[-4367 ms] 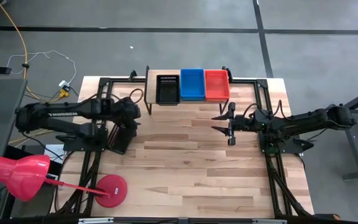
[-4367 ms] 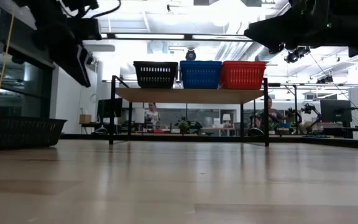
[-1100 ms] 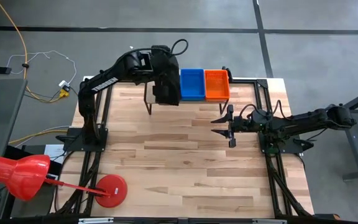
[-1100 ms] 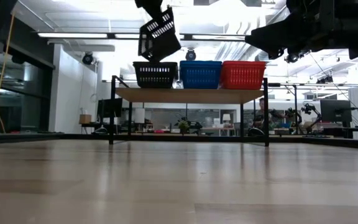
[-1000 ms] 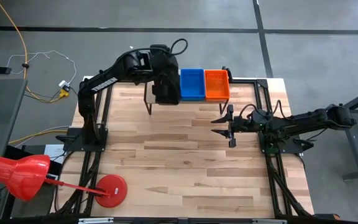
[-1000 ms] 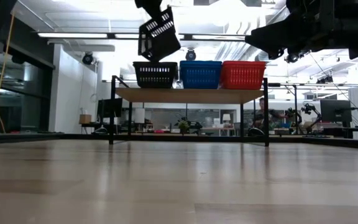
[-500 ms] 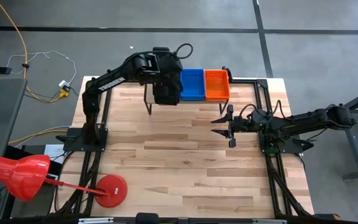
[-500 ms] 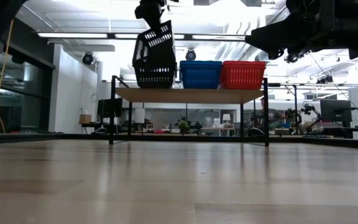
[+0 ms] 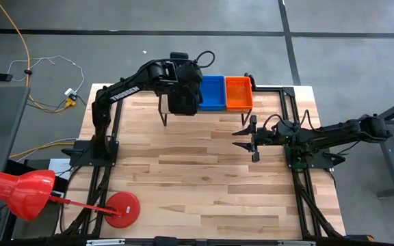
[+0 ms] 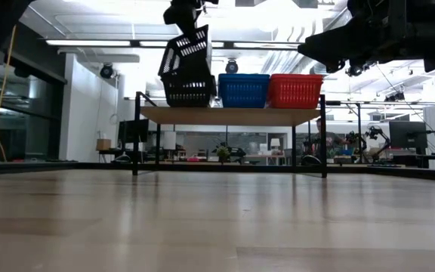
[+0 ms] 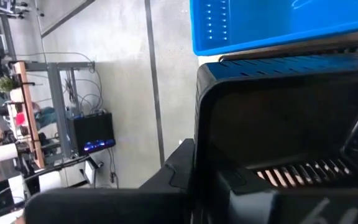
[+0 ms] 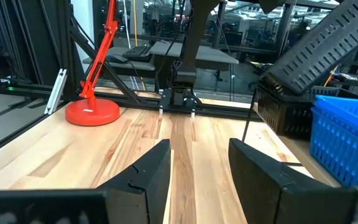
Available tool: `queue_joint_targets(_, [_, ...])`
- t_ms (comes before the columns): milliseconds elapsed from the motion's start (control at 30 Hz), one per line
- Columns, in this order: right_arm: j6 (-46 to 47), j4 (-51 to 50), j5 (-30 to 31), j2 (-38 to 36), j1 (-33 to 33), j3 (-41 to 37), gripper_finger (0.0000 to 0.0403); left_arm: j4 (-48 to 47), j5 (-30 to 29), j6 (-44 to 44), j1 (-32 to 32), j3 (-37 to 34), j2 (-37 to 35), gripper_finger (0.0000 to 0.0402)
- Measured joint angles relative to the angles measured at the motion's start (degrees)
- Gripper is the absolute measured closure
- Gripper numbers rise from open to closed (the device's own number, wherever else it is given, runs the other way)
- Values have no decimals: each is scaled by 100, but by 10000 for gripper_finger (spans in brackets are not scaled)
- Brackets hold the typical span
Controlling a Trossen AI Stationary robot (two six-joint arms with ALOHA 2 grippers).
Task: Stack baskets on shelf by color
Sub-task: Stack the black basket on the other black baskets on the shelf, then return to Home Position
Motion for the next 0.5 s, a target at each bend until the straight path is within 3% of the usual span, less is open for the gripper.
queue_joint_targets(500, [0,0,0,0,-1,0,252,314,122,32,-49,0,0,301])
